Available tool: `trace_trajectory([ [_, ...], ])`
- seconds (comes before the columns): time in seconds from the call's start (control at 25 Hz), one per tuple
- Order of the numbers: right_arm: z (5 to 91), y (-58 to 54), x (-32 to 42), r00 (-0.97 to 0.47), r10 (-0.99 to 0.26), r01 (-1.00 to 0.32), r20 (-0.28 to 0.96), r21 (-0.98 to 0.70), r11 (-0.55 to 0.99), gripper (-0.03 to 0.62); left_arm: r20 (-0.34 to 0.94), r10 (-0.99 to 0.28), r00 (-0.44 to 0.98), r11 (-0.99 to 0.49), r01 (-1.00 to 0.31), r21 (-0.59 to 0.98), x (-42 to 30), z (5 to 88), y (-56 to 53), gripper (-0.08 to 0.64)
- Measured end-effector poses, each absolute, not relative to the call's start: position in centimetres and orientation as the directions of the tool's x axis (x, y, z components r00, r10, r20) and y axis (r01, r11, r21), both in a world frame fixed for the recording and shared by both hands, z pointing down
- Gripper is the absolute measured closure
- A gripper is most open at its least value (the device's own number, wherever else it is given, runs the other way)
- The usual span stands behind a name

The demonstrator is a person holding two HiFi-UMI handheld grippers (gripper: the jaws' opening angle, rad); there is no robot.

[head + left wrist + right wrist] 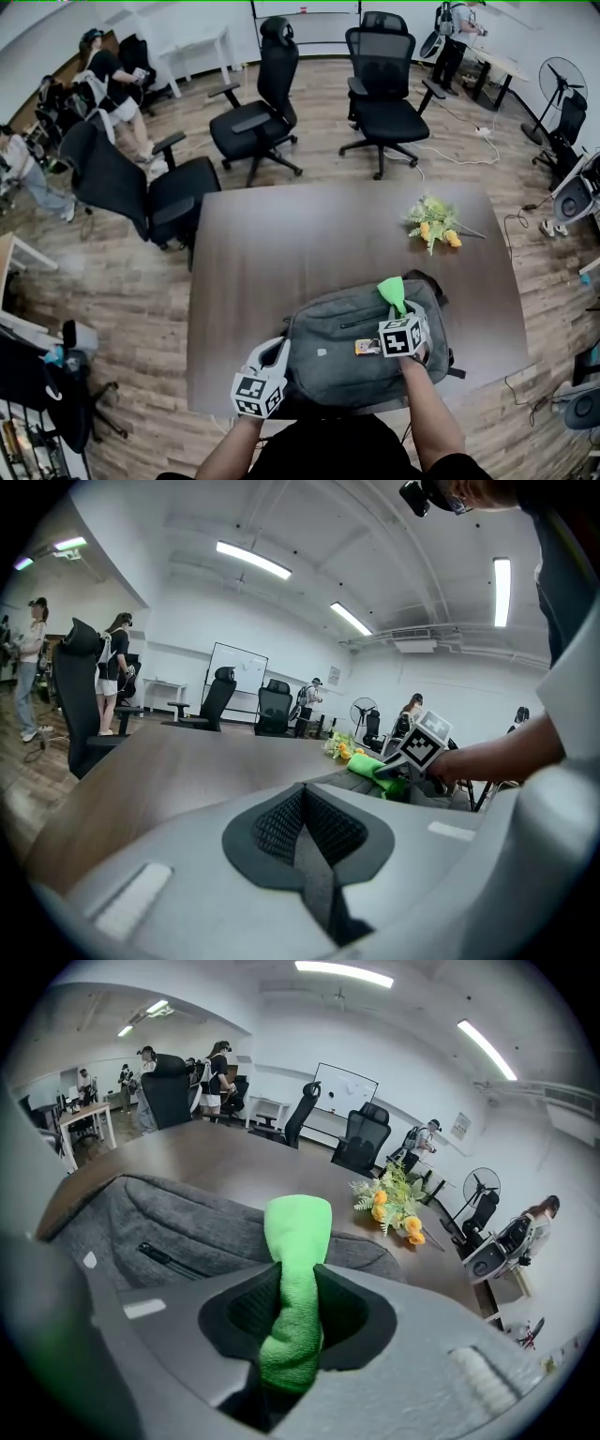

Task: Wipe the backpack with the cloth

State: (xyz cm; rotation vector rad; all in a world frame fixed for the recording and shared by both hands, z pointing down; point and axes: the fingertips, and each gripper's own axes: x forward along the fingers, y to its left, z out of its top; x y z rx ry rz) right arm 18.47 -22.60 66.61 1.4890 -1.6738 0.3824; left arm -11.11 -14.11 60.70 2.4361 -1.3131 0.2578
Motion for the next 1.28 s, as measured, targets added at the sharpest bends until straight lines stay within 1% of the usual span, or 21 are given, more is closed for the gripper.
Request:
trace_trajectory([
  [0.4, 65.2, -22.7, 23.3, 0.143, -0.668, -0.924, 0.73, 0.34, 0.174, 0.497, 0.318, -0.745, 0.586, -0.541, -0.81, 0.226, -9.0, 60.5, -14.6, 0.54],
  [0.64, 63.9, -22.7, 24.6, 0.153, -0.685, -0.93, 0.713, 0.339, 0.145, 0.495, 0.315, -0.736, 0.599, -0.553, -0.801, 0.229, -8.0, 60.3, -14.4, 0.54],
  [0.88, 62.7, -22.2, 22.6, 0.082, -0.72, -0.957, 0.689, 0.257, 0.136, 0.495, 0.298, -0.741, 0.602, -0.556, -0.798, 0.232, -7.3, 59.8, -14.5, 0.54],
  [1.04, 62.0, -22.0, 19.8, -0.004, -0.743, -0.971, 0.669, 0.176, 0.164, 0.495, 0.299, -0.749, 0.591, -0.542, -0.806, 0.236, -7.5, 59.9, -14.4, 0.54],
  [1.28, 62.2, -21.0, 14.6, -0.151, -0.735, -0.964, 0.662, 0.068, 0.258, 0.495, 0.323, -0.776, 0.542, -0.489, -0.84, 0.235, -9.3, 61.0, -13.4, 0.54],
])
